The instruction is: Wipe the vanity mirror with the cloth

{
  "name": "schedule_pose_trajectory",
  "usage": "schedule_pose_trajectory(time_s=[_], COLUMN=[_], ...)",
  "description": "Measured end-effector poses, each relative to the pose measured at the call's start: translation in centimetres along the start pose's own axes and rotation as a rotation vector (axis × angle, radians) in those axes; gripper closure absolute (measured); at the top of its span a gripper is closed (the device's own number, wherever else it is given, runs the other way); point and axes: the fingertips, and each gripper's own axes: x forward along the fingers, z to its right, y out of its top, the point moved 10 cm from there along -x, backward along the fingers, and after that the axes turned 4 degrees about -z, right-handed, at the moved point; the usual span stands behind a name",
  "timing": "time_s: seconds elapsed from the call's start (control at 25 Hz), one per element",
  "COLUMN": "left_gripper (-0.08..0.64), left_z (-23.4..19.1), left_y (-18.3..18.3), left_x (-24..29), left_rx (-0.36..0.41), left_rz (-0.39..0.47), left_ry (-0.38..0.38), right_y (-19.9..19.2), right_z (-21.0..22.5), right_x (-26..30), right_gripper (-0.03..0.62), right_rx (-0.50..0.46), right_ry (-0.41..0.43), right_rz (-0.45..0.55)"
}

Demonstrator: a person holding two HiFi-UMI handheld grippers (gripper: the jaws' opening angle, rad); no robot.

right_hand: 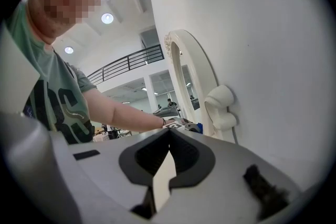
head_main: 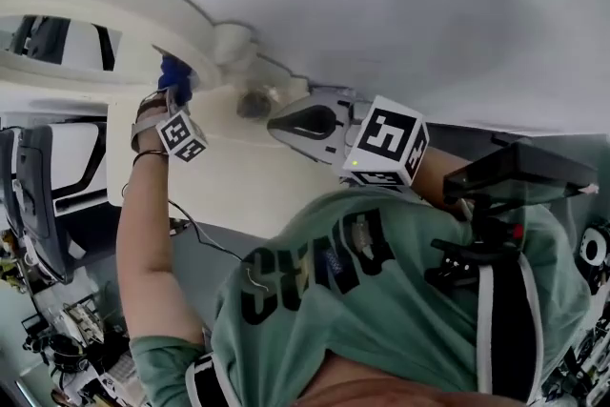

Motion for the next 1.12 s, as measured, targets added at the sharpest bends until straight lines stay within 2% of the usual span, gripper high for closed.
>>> schedule_pose_trajectory(time_s=[0.16, 0.28, 0.4, 0.6, 0.72, 0.84, 0.96, 1.12], left_gripper=[0.505, 0.503, 0.503, 0.503, 0.503, 0.503, 0.502, 0.502], left_z=[0.8, 1.7, 5.5, 13.8, 17.6, 19.2, 19.0, 18.5], left_y=[-1.5, -3.1, -3.8, -1.1, 1.5, 2.7, 2.5, 0.1], left_x=[-1.9, -7.3, -14.4, -24.4, -27.9, -30.8, -32.3, -33.3], left_rx=[-0.320, -0.554, -0.828, -1.250, -1.466, -1.600, -1.644, -1.696], left_rz=[0.041, 0.083, 0.143, 0.202, 0.276, 0.388, 0.532, 0.710], left_ry=[-0.056, -0.001, 0.025, 0.033, 0.049, 0.087, 0.104, 0.111], right_y=[1.1, 2.2, 2.9, 4.5, 4.5, 4.6, 4.4, 3.1], right_z=[0.1, 0.5, 0.7, 1.4, 1.7, 1.0, 0.0, -2.4], right_x=[-0.8, -1.7, -2.8, -4.1, -4.6, -4.7, -5.4, -4.8], right_gripper=[0.580, 0.580, 0.580, 0.580, 0.580, 0.580, 0.580, 0.580], right_rx=[-0.013, -0.062, -0.097, -0.138, -0.121, -0.075, -0.040, -0.012], right_ry=[0.036, 0.075, 0.133, 0.234, 0.243, 0.242, 0.184, 0.116], right_rz=[0.017, 0.028, 0.030, 0.045, 0.033, 0.012, 0.011, 0.033])
